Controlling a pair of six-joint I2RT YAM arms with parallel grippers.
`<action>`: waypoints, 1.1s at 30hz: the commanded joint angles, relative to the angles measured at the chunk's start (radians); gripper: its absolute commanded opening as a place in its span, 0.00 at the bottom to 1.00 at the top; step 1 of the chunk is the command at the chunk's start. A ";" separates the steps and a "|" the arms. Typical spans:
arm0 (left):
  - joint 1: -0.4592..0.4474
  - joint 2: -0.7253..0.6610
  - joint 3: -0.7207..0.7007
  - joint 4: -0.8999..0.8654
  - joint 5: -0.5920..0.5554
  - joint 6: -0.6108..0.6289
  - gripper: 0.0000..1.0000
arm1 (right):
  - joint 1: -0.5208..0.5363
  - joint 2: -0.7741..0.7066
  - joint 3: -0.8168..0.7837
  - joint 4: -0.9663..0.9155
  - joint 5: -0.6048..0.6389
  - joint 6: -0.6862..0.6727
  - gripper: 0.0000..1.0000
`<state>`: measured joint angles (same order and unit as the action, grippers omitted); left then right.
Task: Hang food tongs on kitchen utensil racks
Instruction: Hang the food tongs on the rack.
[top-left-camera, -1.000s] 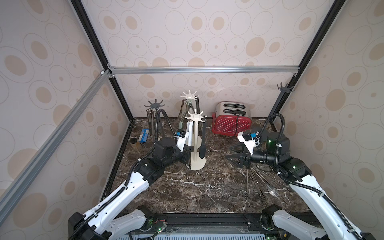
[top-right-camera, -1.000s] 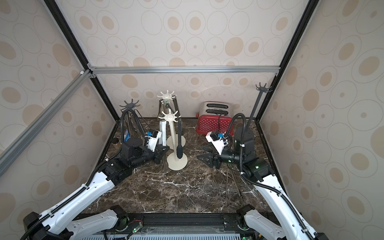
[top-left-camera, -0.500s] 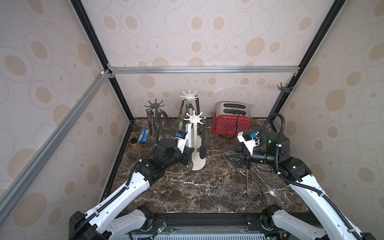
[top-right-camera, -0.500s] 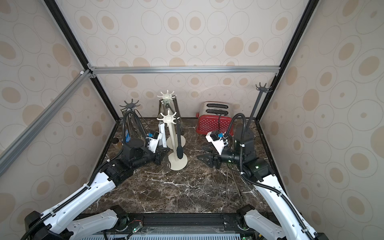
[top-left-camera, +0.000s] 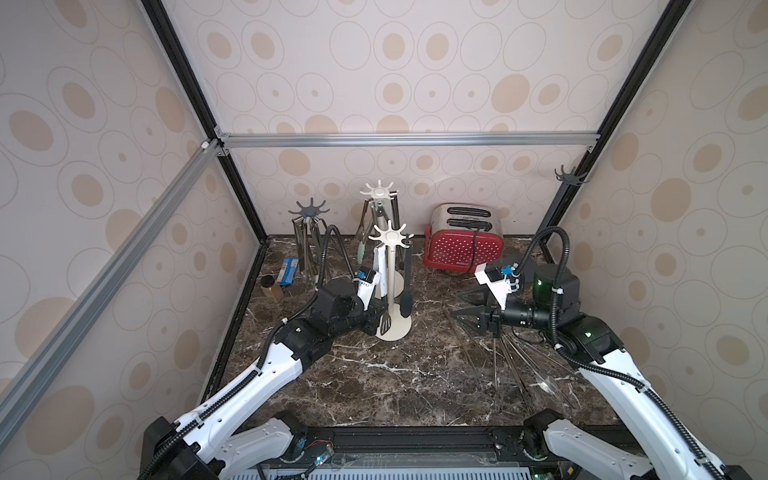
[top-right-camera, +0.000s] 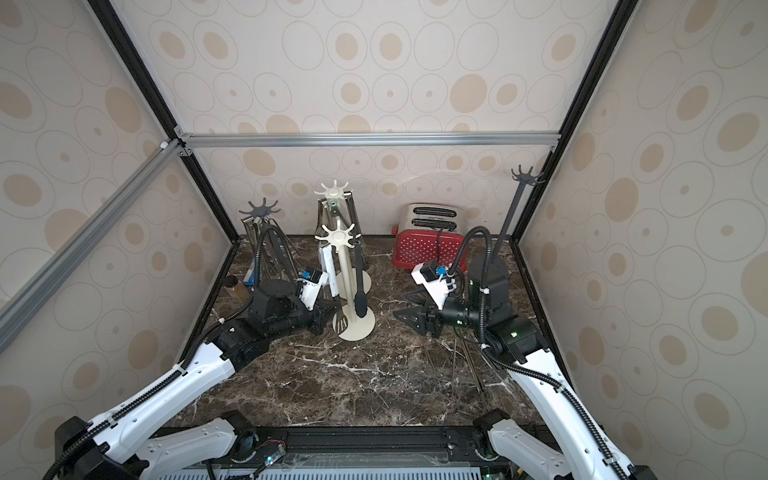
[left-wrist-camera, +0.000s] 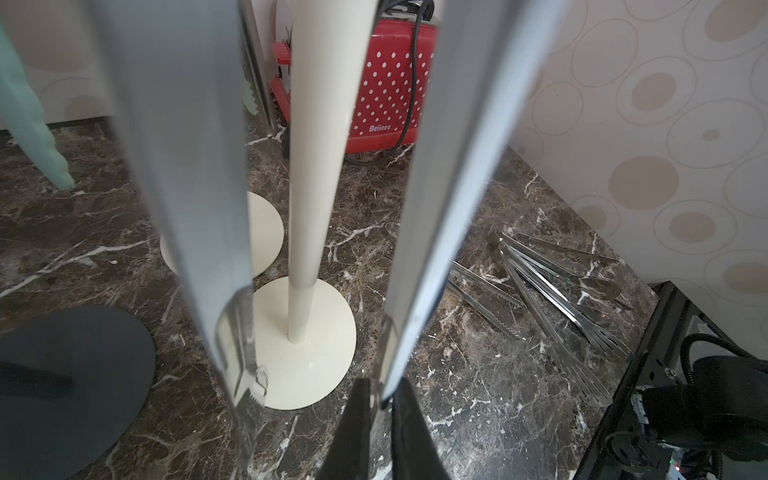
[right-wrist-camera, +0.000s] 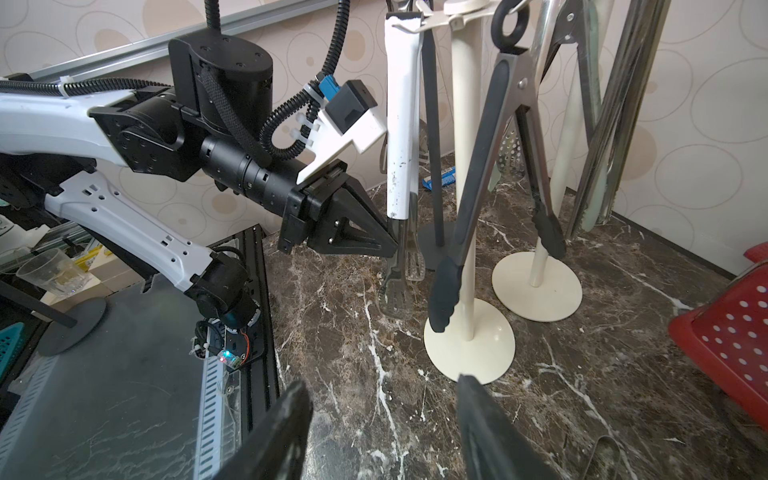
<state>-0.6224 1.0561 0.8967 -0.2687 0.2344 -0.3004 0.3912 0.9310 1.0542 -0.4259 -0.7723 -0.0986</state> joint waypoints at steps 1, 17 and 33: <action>0.005 -0.029 0.010 -0.024 0.004 0.002 0.19 | -0.005 0.000 -0.012 0.002 0.014 -0.011 0.59; 0.003 -0.133 -0.024 -0.064 -0.008 -0.024 0.35 | -0.005 0.089 -0.122 -0.166 0.460 0.187 0.52; 0.004 -0.309 -0.070 -0.129 -0.088 -0.043 0.44 | 0.036 0.518 -0.161 -0.166 0.696 0.336 0.41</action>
<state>-0.6224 0.7719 0.8291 -0.3641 0.1696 -0.3298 0.4088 1.4143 0.8787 -0.5732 -0.1436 0.2043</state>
